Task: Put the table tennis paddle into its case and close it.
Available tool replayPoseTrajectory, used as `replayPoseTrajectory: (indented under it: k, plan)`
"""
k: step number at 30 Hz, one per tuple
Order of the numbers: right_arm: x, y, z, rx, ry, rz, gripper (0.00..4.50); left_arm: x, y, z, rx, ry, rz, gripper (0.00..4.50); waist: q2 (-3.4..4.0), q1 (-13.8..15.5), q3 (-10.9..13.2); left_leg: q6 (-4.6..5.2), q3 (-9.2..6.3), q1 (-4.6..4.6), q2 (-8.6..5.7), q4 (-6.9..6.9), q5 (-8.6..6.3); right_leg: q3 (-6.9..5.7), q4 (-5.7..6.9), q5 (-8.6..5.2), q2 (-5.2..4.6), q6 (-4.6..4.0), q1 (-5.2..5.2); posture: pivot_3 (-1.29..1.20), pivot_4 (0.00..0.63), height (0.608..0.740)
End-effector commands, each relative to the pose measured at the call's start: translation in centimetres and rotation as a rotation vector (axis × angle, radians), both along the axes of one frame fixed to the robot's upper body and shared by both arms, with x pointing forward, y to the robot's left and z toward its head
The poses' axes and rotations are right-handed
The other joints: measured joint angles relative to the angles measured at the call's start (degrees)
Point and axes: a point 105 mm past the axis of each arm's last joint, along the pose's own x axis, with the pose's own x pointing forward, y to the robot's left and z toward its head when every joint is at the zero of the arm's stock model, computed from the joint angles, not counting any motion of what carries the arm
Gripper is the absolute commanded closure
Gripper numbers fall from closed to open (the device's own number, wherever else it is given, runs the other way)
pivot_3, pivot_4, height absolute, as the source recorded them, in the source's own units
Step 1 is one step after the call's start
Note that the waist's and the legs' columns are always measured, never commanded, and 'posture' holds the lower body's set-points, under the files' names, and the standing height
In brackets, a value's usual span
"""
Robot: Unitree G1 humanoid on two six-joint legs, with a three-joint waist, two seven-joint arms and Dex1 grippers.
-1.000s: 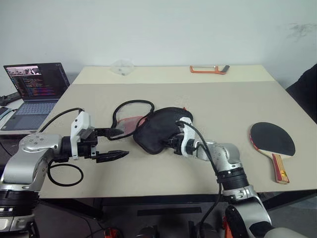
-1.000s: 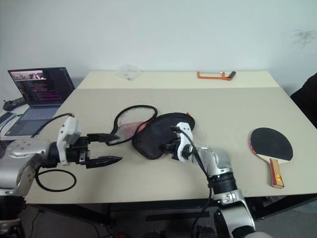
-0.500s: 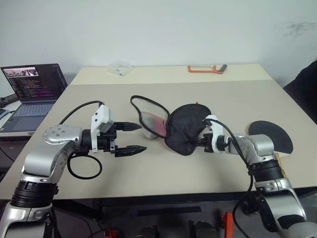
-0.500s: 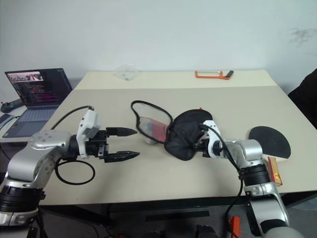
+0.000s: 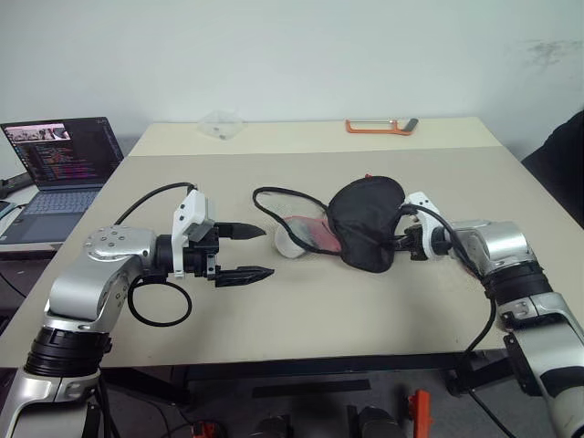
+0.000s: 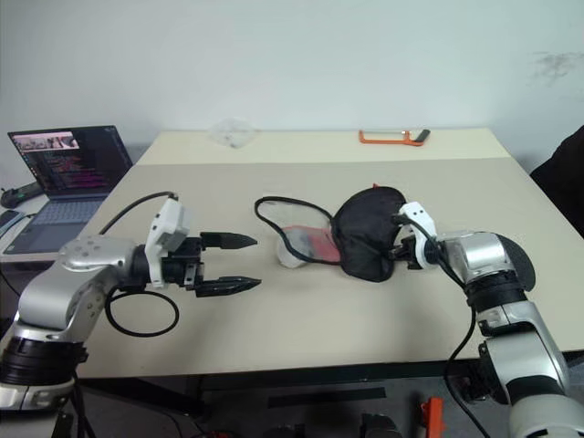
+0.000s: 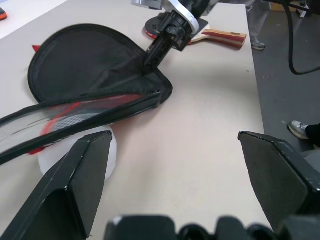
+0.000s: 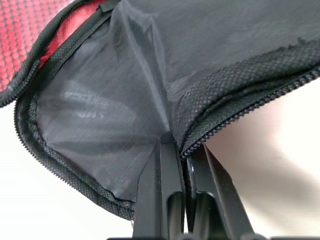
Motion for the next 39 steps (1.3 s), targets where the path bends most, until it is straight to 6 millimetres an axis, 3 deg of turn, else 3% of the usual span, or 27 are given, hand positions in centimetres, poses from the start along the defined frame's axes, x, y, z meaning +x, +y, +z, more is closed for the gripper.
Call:
replayPoseTrajectory:
  k: [1,9,10,13,23,33,39]
  plan:
    - [0.9,-0.5,1.6,-0.026,-0.069,0.013,4.48,-0.1,-0.1,1.0,0.007,-0.041,-0.012,0.07,0.0,0.0,0.0,0.0,0.0,0.0,0.0,0.0,0.0,0.0,0.0,0.0,0.0,0.0,0.0,0.0,0.15,0.74]
    - [1.5,-0.5,1.3,-0.013,-0.055,-0.002,4.48,0.0,-0.1,0.9,0.01,-0.047,-0.008,0.07,0.0,0.0,0.0,-0.04,0.0,0.0,0.0,0.0,0.02,0.02,0.0,0.0,0.0,0.0,-0.01,0.0,0.15,0.74]
    - [1.4,-0.4,1.3,-0.001,-0.047,0.003,4.3,0.0,-0.1,0.9,0.01,-0.048,-0.007,0.07,0.0,0.0,0.0,-0.04,0.0,0.0,0.0,0.0,0.02,0.03,0.0,0.0,0.0,0.0,-0.01,0.0,0.15,0.74]
    - [1.2,-0.2,1.2,0.009,-0.037,0.007,3.54,0.0,0.0,0.9,0.01,-0.049,-0.007,0.07,0.0,0.0,0.0,-0.06,0.0,0.0,0.0,0.0,0.03,0.03,0.0,0.0,0.0,0.0,-0.02,0.0,0.15,0.74]
    - [0.1,-2.4,2.0,-0.045,-0.085,-0.013,0.08,0.0,0.1,0.7,0.005,-0.049,-0.004,0.07,0.0,0.1,0.0,-0.04,0.0,-0.03,-0.01,0.0,0.02,0.04,-0.01,0.0,0.0,0.0,-0.04,0.0,0.15,0.74]
    - [-2.7,-4.2,3.8,-0.024,-0.157,-0.055,0.03,0.1,0.2,0.3,-0.001,-0.044,-0.001,0.07,0.01,0.4,0.0,-0.01,0.05,-0.03,0.0,0.01,0.0,0.11,0.02,0.0,0.0,0.0,-0.05,0.0,0.15,0.74]
    - [-5.0,-2.5,7.1,0.12,-0.3,0.007,0.03,0.3,0.2,0.5,-0.024,-0.05,0.004,0.07,0.0,0.7,0.0,0.0,0.04,-0.05,0.01,0.01,0.0,0.09,0.0,0.0,0.0,0.01,-0.04,0.0,0.15,0.74]
